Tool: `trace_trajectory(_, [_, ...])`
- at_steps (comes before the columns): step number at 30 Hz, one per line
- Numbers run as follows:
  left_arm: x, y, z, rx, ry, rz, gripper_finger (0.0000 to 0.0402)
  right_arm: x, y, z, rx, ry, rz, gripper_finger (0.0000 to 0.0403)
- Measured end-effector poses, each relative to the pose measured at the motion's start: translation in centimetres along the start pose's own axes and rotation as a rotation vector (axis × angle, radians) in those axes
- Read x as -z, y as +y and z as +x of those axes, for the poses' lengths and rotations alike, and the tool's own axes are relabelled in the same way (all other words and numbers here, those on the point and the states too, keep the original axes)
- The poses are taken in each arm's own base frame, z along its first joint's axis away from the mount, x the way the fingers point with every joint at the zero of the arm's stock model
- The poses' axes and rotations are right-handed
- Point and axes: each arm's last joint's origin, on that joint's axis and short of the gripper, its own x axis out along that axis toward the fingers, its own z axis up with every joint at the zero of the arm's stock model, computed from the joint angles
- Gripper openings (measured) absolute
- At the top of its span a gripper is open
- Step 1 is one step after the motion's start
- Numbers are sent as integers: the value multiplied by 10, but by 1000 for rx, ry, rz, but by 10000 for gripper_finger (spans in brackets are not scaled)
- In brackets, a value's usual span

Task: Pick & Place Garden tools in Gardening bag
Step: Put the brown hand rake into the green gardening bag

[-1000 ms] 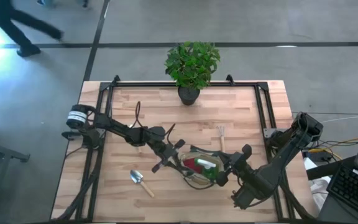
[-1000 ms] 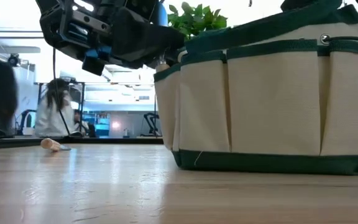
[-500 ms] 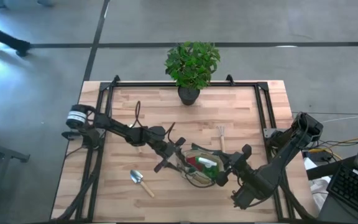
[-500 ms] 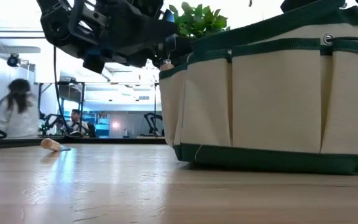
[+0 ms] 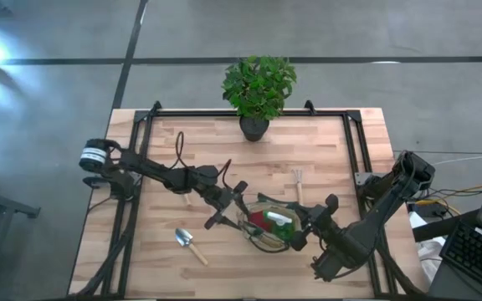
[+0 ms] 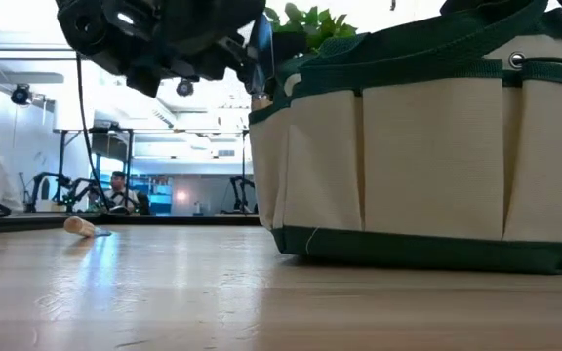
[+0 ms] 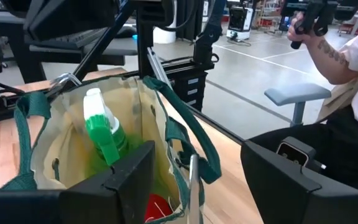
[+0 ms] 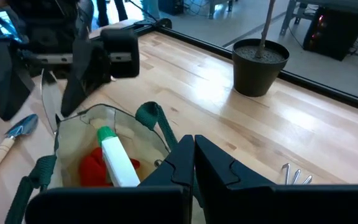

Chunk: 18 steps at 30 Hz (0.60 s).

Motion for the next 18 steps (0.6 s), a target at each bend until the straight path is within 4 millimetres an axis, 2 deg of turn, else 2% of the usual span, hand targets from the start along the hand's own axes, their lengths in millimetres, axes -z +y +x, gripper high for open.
trace_trajectory(8, [-16,0,-22,-46,58,-25,241,0,0,0,-2,5,0,8])
trace_trajectory(18, [-34,-11,-65,-146,222,-120,238,0,0,0,-2,5,0,8])
